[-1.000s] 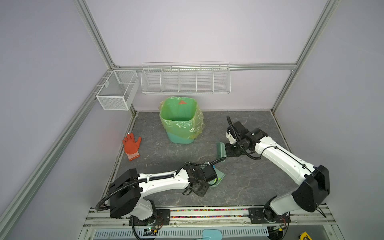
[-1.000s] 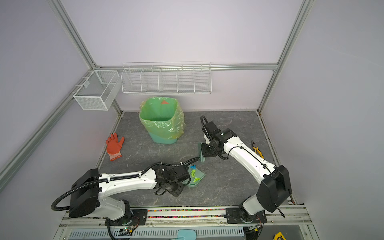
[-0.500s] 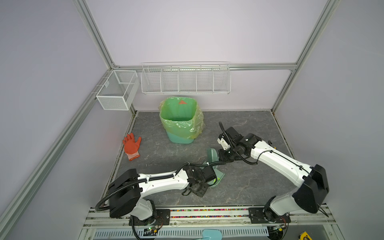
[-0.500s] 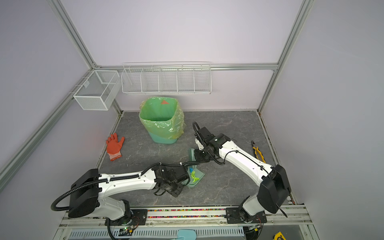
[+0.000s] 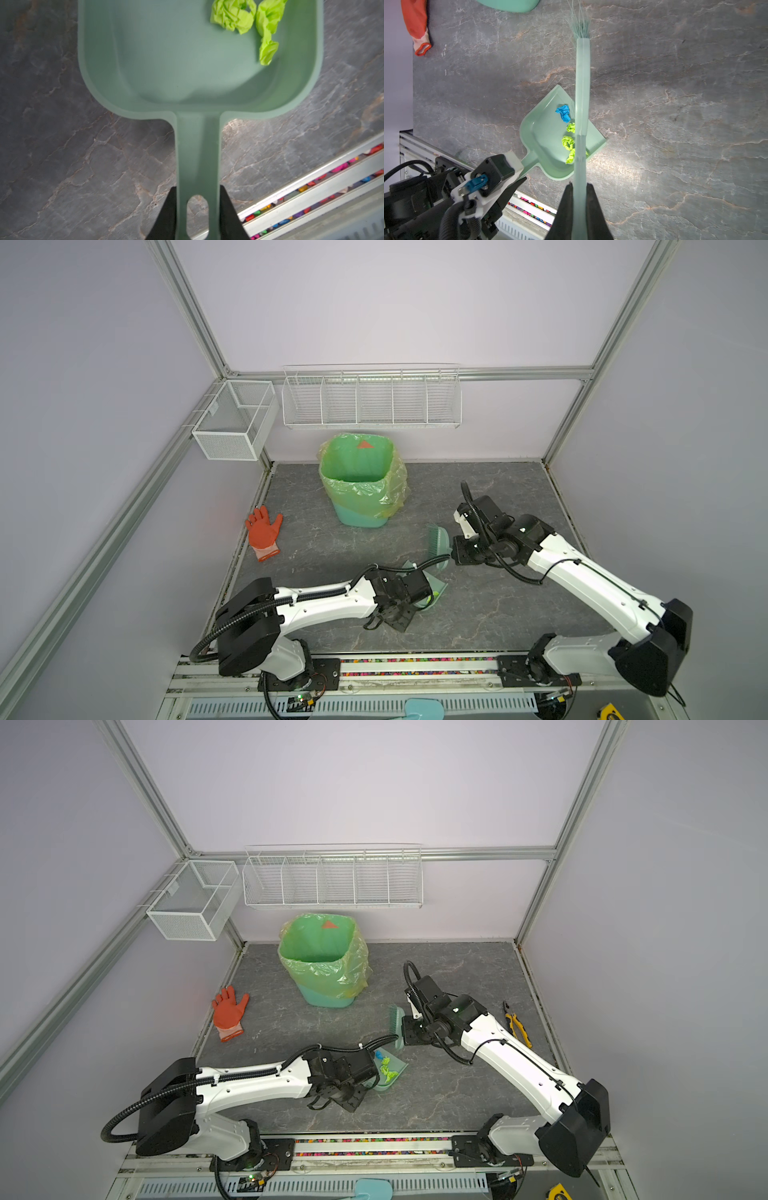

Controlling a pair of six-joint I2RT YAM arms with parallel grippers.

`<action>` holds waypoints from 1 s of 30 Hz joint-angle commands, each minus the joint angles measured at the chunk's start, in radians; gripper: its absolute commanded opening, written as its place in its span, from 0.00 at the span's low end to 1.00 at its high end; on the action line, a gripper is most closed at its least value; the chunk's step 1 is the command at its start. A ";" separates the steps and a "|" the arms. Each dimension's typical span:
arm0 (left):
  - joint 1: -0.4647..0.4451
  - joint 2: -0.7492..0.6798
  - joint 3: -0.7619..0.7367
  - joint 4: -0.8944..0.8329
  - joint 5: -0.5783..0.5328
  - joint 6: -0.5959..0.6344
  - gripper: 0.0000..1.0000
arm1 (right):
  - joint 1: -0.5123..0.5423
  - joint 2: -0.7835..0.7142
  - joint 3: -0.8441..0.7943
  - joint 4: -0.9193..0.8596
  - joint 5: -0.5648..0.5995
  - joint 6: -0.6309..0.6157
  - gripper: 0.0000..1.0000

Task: Sweep away the paper scraps from the table
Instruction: 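Lift the loaded dustpan with left gripper while right draws the brush back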

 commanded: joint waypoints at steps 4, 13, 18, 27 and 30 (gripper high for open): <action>0.007 -0.035 -0.012 0.035 -0.062 -0.005 0.00 | -0.038 -0.035 -0.039 0.002 0.031 0.020 0.07; 0.006 -0.062 -0.063 0.126 -0.120 -0.009 0.00 | -0.093 -0.083 -0.086 0.020 0.049 0.021 0.07; 0.007 -0.073 -0.071 0.144 -0.130 -0.014 0.00 | -0.108 -0.103 -0.097 0.017 0.061 0.022 0.07; 0.007 -0.165 -0.018 0.091 -0.181 -0.005 0.00 | -0.140 -0.132 -0.119 0.022 0.075 0.024 0.07; 0.007 -0.187 0.018 0.075 -0.197 0.000 0.00 | -0.147 -0.139 -0.126 0.020 0.079 0.029 0.07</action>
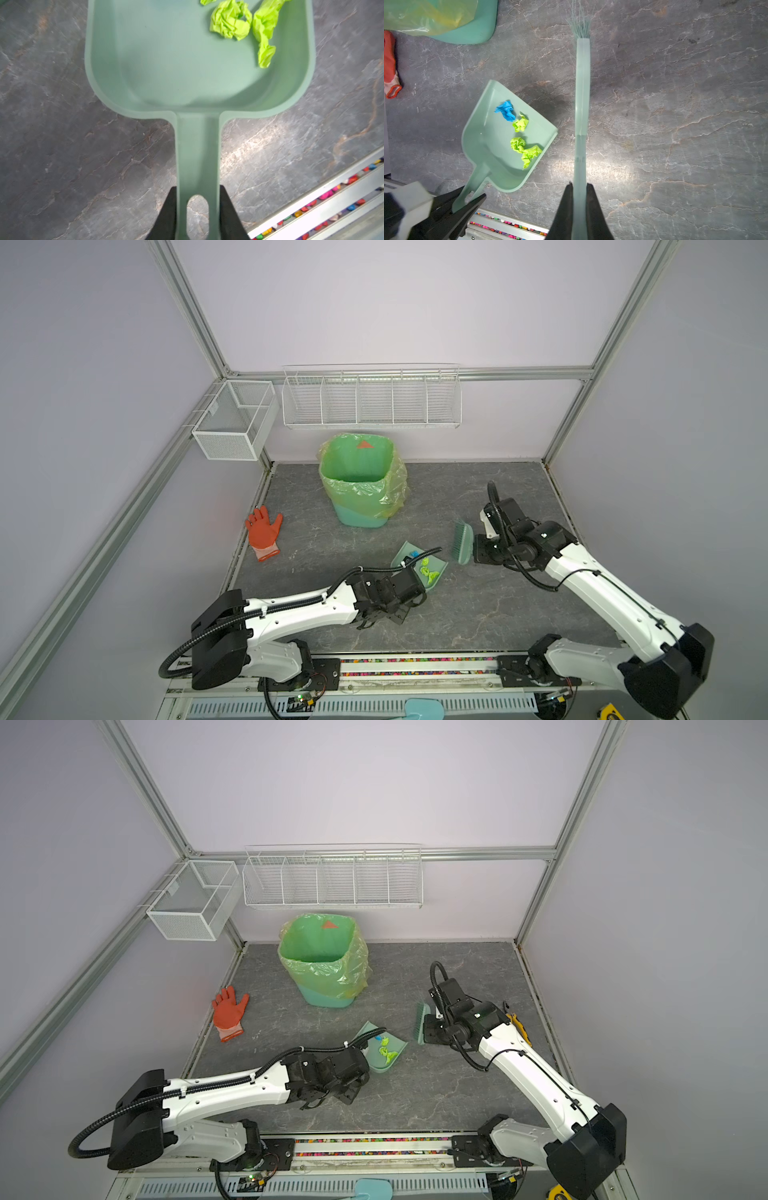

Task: Sweep away the paper scraps from the table
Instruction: 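Lift the loaded dustpan with left gripper while right draws the brush back, then carry the loaded dustpan over the green bin with the left gripper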

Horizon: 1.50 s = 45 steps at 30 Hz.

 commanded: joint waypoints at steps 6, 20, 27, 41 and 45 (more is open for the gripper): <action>0.010 -0.030 0.165 -0.084 -0.043 0.015 0.00 | -0.016 -0.032 -0.038 0.028 0.018 0.022 0.07; 0.075 0.078 0.516 -0.189 0.055 0.093 0.00 | -0.025 -0.020 -0.057 0.052 0.012 0.026 0.07; 0.198 0.112 0.647 -0.197 0.173 0.119 0.00 | -0.024 -0.025 -0.063 0.056 0.011 0.023 0.07; 0.380 0.103 0.778 -0.244 0.229 0.168 0.00 | -0.026 -0.034 -0.098 0.085 0.008 0.027 0.07; 0.438 0.098 0.794 -0.247 0.271 0.173 0.00 | -0.025 -0.038 -0.113 0.099 0.004 0.033 0.07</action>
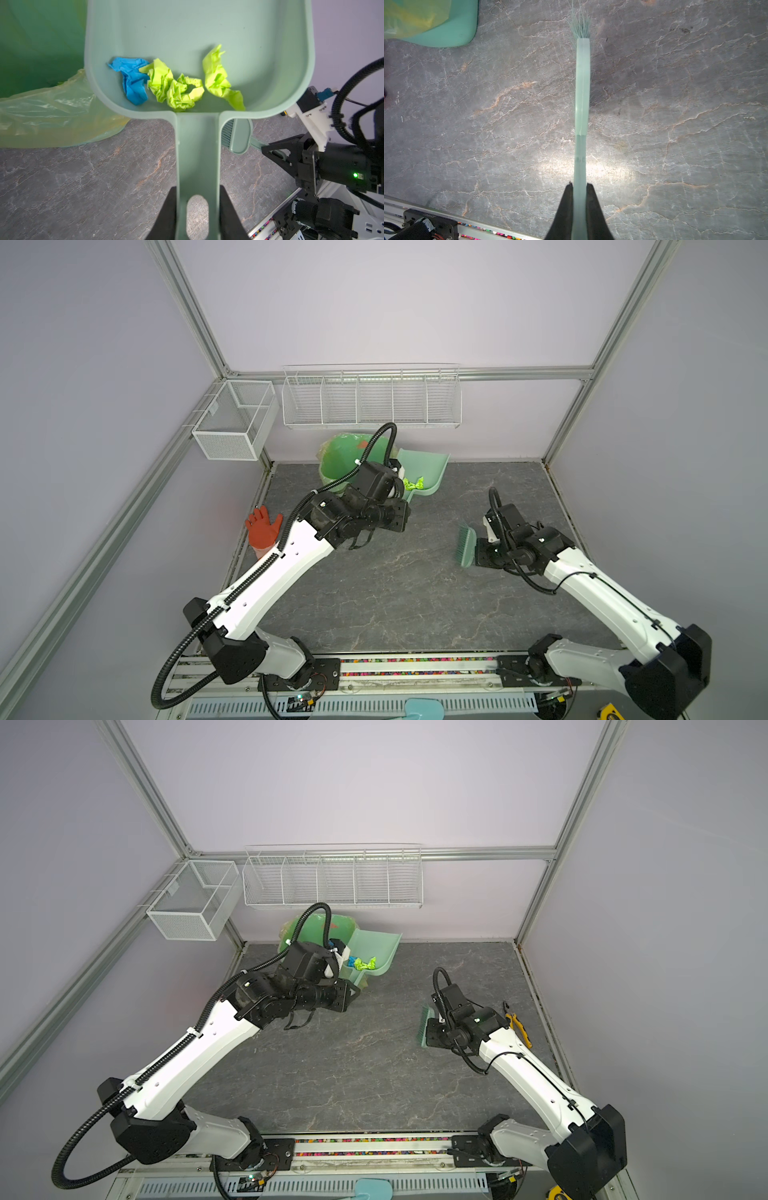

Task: Sweep away the paper scraps from the table
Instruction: 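Carry the loaded dustpan over the green bin with the left gripper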

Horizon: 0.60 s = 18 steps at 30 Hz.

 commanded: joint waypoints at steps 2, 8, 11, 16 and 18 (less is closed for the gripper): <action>0.047 -0.018 0.049 -0.023 0.047 0.023 0.00 | -0.004 -0.020 -0.024 0.040 -0.008 0.015 0.07; 0.085 -0.027 0.081 -0.035 0.042 0.024 0.00 | -0.004 -0.021 -0.033 0.055 -0.018 0.014 0.07; 0.131 -0.025 0.085 -0.036 0.060 0.023 0.00 | -0.005 -0.024 -0.033 0.052 -0.024 0.010 0.07; 0.232 -0.030 0.076 -0.025 0.124 0.013 0.00 | -0.004 -0.050 -0.058 0.068 -0.018 0.012 0.07; 0.269 -0.037 0.065 -0.016 0.147 0.005 0.00 | -0.005 -0.046 -0.055 0.063 -0.022 0.009 0.07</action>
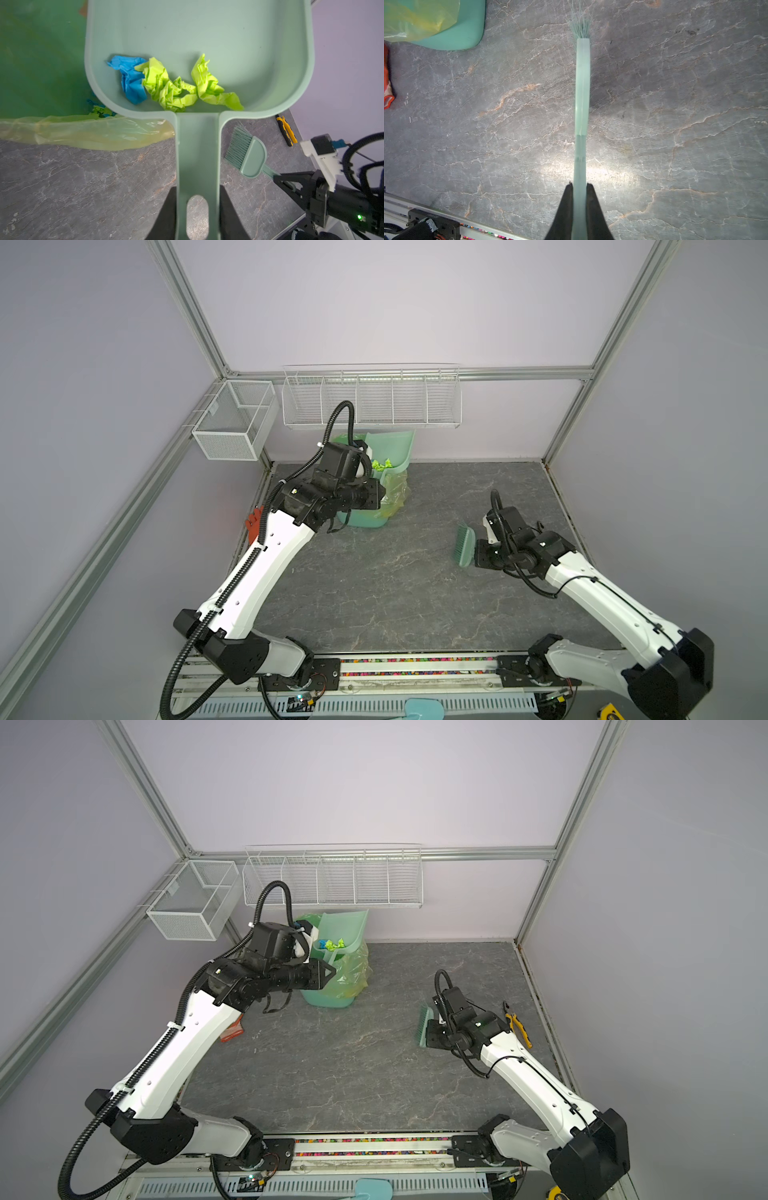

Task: Sweep away the paper scraps from the table
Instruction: 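Carry the loaded dustpan over the green bin with the left gripper, then tip the dustpan into the green bin with the left gripper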

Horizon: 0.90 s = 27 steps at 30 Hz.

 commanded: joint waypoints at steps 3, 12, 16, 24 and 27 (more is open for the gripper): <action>0.090 -0.042 -0.021 0.030 0.102 -0.025 0.00 | -0.004 -0.012 -0.015 0.020 -0.034 0.005 0.07; 0.198 -0.043 -0.148 0.180 0.302 -0.138 0.00 | -0.004 -0.007 0.006 0.011 -0.041 -0.005 0.07; 0.234 -0.041 -0.185 0.237 0.354 -0.173 0.00 | -0.004 -0.013 0.010 0.012 -0.041 -0.003 0.07; 0.321 -0.048 -0.288 0.415 0.500 -0.300 0.00 | -0.005 -0.041 0.023 0.008 -0.044 0.012 0.07; 0.345 -0.045 -0.345 0.530 0.587 -0.379 0.00 | -0.004 -0.051 0.025 0.007 -0.044 0.019 0.07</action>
